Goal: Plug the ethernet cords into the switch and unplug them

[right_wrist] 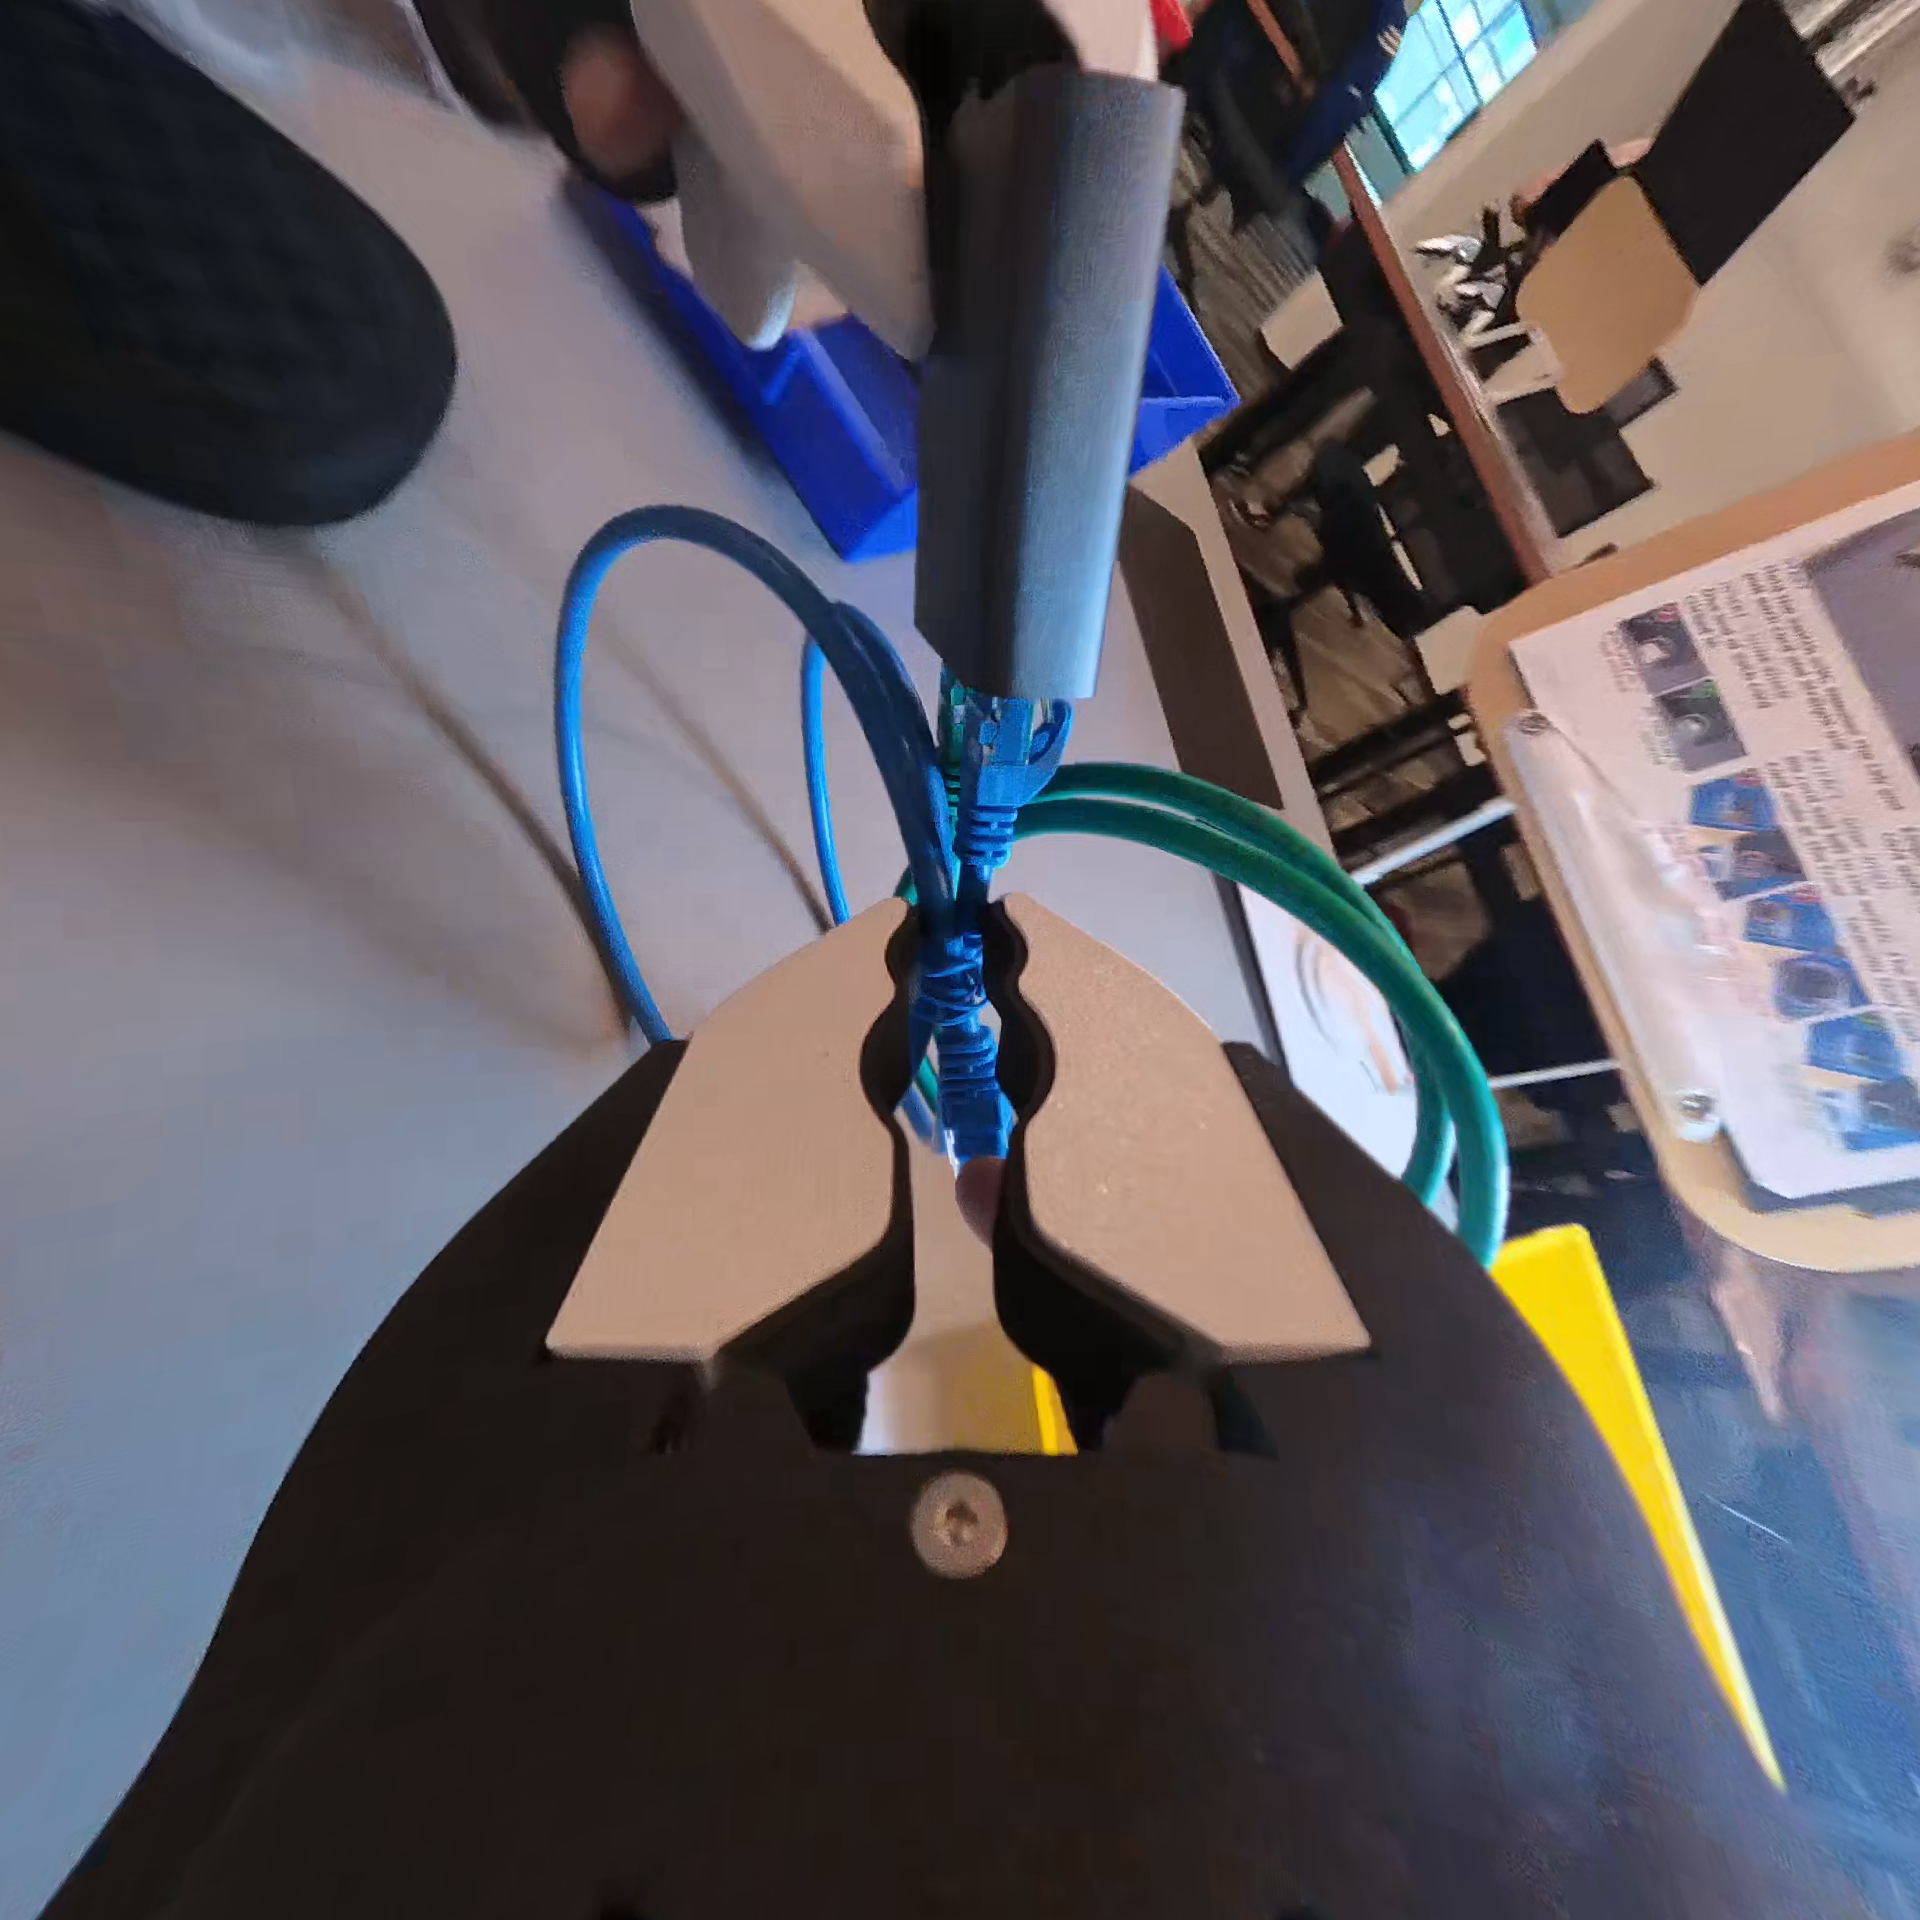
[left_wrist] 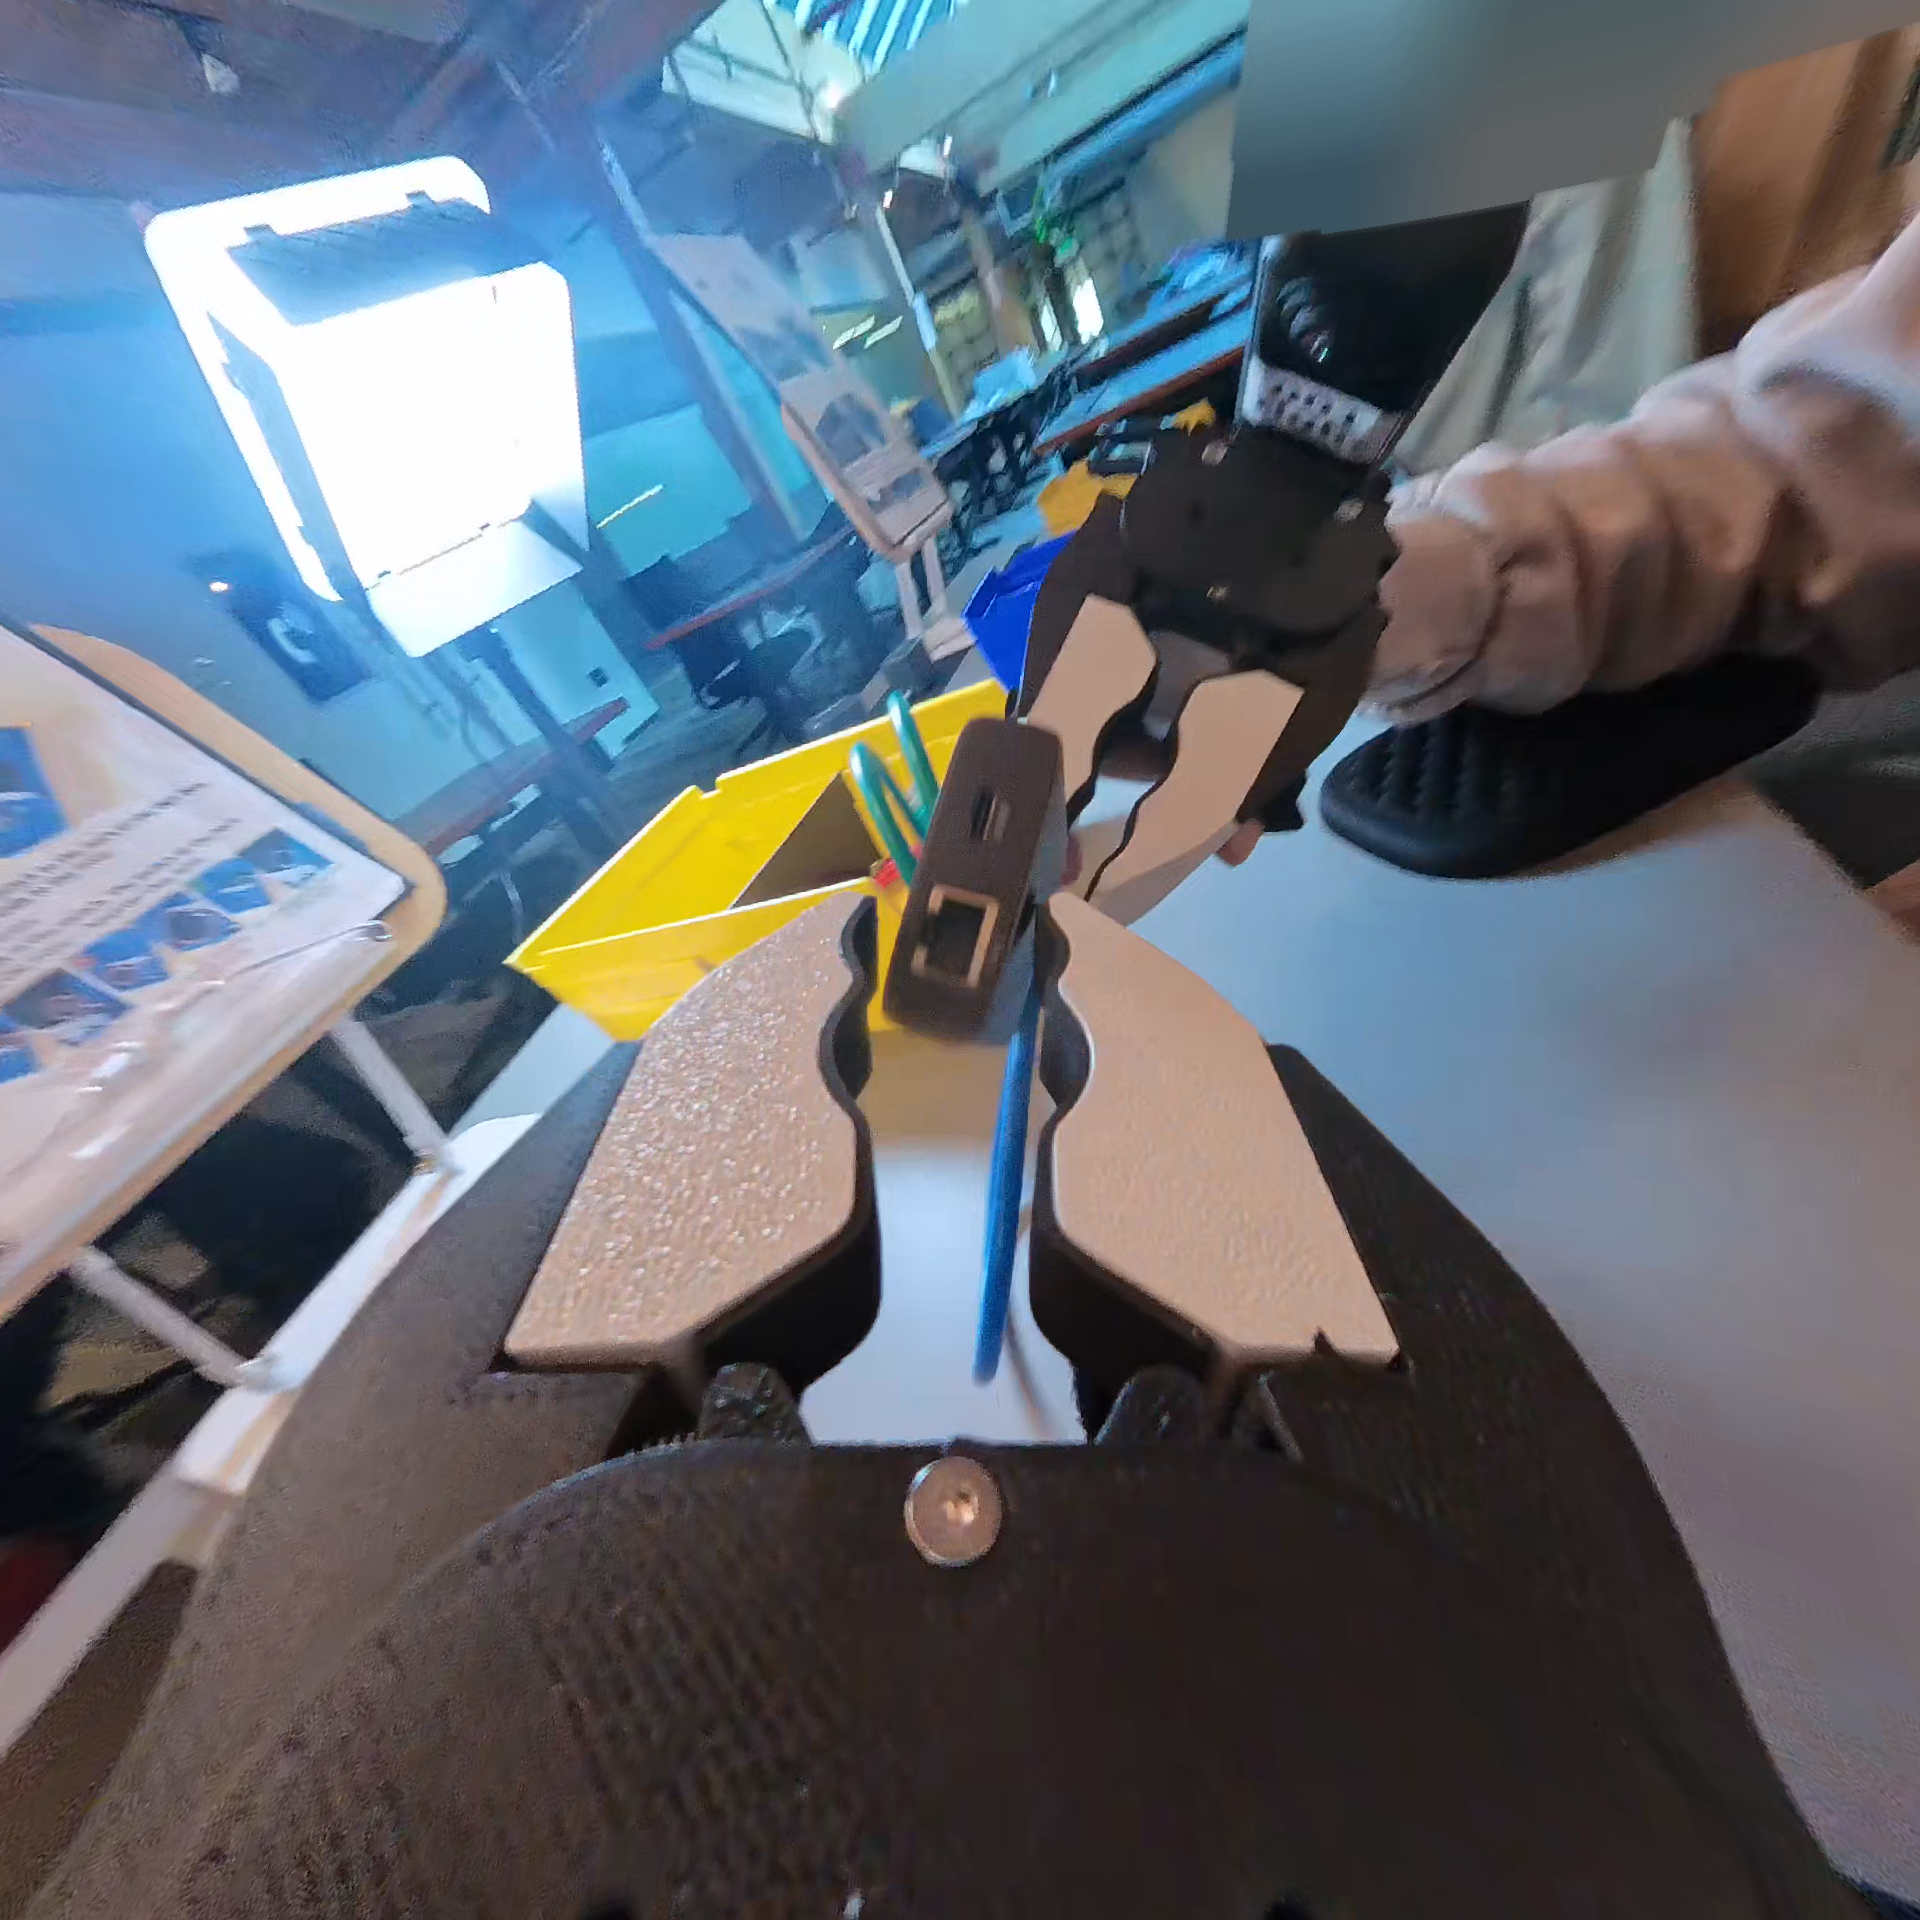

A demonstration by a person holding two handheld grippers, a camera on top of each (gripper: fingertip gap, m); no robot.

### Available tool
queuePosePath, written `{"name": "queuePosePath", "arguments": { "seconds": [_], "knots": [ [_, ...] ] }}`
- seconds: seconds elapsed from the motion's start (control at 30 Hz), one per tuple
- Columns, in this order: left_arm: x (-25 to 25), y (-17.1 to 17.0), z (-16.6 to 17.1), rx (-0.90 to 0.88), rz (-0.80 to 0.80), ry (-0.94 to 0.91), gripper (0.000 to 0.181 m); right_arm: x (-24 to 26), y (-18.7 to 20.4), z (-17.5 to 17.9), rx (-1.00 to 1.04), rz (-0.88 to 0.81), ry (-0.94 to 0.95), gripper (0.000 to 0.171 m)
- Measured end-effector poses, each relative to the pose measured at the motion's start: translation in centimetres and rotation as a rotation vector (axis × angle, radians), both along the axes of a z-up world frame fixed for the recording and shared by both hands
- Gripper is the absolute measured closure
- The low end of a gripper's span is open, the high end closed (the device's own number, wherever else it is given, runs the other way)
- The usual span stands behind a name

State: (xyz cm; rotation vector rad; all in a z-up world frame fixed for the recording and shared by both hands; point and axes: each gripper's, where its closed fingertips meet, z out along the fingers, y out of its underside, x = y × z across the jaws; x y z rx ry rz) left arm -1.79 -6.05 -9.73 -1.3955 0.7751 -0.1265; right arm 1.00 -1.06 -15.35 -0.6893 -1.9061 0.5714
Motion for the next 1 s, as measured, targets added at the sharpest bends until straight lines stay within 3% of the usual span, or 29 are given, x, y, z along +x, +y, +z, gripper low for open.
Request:
{"name": "queuePosePath", "arguments": {
  "seconds": [0.13,0.27,0.5,1.0],
  "knots": [
    [0.4,0.6,-1.2,0.001,0.106,0.254,0.140,0.1,0.1,0.0,0.103,-0.040,-0.002,0.160],
    [0.6,1.4,-2.6,0.066,0.208,0.491,0.147,0.2,-0.2,-0.6,0.156,-0.040,-0.019,0.160],
    [1.2,0.8,-3.1,0.107,0.161,0.502,0.154,0.8,-0.4,-0.3,-0.078,0.076,-0.012,0.161],
    [0.8,0.9,-2.9,0.181,0.210,0.533,0.155,0.6,0.6,0.2,-0.037,0.042,0.059,0.160]
  ]
}}
